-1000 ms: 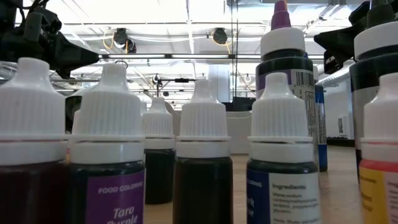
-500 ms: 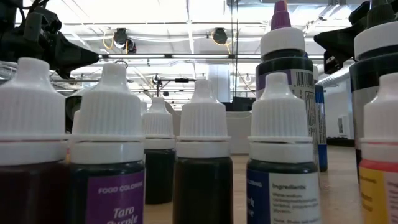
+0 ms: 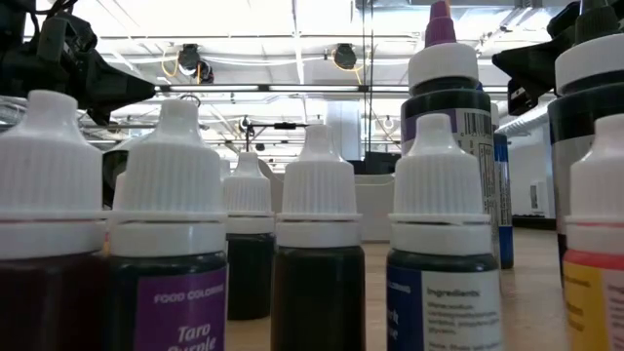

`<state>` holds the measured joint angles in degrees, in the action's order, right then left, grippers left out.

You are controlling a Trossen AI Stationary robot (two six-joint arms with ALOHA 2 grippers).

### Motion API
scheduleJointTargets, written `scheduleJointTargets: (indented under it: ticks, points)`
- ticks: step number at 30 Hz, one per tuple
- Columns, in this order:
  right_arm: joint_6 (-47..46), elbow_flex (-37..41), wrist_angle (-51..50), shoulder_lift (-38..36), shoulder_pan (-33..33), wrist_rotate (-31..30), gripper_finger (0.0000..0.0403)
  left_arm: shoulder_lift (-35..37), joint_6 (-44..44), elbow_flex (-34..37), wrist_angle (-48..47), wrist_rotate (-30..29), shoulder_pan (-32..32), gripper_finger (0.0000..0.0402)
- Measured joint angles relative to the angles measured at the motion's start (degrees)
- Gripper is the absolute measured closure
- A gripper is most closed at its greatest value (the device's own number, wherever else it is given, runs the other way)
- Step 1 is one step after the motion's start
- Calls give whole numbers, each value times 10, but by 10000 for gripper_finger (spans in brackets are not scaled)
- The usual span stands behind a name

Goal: Pick & Place food coloring
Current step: Put the large green food coloring bottle into the gray bin

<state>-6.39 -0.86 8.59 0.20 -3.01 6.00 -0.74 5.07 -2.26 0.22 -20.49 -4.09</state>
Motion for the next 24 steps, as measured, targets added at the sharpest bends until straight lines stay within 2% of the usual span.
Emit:
scheduleJointTargets:
  ticks: [5, 10, 14, 18, 21, 24]
  points:
    - [28, 0, 57, 0, 0, 0, 403, 0, -7, 0, 14, -13, 0, 355]
    - [30, 0, 156, 8, 0, 0, 403, 0, -31, 0, 14, -16, 0, 355]
    - [48, -10, 178, 28, 13, 1, 403, 0, -33, 0, 14, -16, 0, 355]
    - [54, -51, 164, 84, 51, 1, 403, 0, -33, 0, 13, -10, 0, 355]
    - [77, -112, 165, 146, 86, -4, 403, 0, -33, 0, 12, -1, 0, 355]
    - [88, -182, 123, 226, 122, -36, 403, 0, -33, 0, 12, -1, 0, 355]
